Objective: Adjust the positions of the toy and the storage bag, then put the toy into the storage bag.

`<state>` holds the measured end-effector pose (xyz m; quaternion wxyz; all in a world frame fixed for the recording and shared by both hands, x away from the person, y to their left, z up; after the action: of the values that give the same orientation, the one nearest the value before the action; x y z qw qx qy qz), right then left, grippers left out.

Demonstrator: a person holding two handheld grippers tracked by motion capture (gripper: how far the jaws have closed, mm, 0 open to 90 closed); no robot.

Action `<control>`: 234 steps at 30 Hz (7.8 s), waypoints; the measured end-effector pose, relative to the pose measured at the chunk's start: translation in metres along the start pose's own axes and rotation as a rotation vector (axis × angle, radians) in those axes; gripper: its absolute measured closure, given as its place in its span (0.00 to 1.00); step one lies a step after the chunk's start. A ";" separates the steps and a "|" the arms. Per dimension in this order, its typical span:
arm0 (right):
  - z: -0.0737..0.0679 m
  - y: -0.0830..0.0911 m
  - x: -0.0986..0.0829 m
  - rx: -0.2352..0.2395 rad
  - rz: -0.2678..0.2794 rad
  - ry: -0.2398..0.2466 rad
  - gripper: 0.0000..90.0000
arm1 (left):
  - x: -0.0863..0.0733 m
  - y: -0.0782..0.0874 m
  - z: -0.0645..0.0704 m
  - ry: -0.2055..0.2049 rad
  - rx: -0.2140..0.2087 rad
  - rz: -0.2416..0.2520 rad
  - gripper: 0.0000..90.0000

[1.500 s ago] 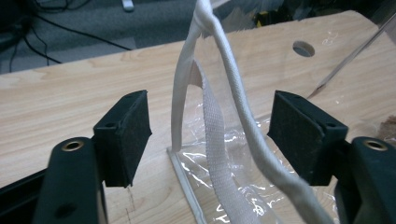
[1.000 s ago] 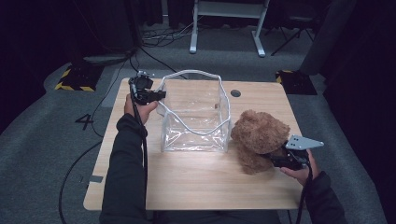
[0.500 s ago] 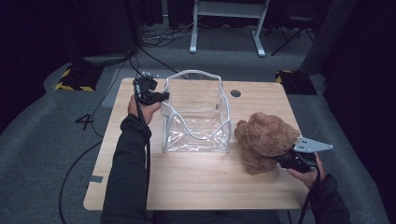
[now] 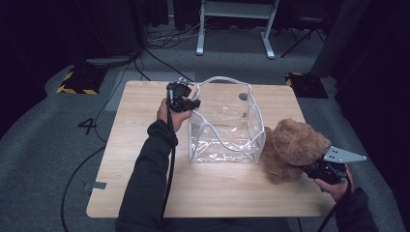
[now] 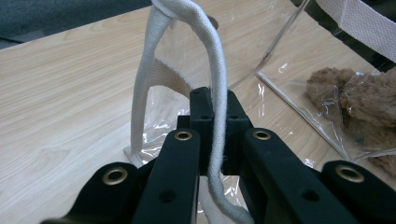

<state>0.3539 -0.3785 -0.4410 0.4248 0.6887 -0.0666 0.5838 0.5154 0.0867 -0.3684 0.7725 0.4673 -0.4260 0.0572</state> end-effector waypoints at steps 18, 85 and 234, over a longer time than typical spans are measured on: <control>0.006 0.005 -0.010 0.018 0.011 -0.041 0.64 | -0.004 0.020 0.014 -0.037 0.050 0.107 0.37; 0.004 0.009 -0.019 0.000 0.052 -0.040 0.74 | -0.227 0.011 0.018 -0.226 0.046 -0.109 0.16; -0.005 0.037 0.219 -0.187 0.437 0.114 0.79 | -0.226 0.009 0.017 -0.227 0.041 -0.110 0.16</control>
<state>0.3957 -0.3097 -0.2342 0.3536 0.5814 -0.2436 0.6911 0.3581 0.1485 -0.5192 0.7117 0.5090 -0.4832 -0.0297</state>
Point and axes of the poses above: each handheld gripper's, and its own axes: y roughly backward along the jaws, x roughly out of its top, z roughly to its right, the point moved 1 cm from there along -y, roughly forward along the jaws, and after that the axes turned 2 degrees about -z, right-handed, at the moved point
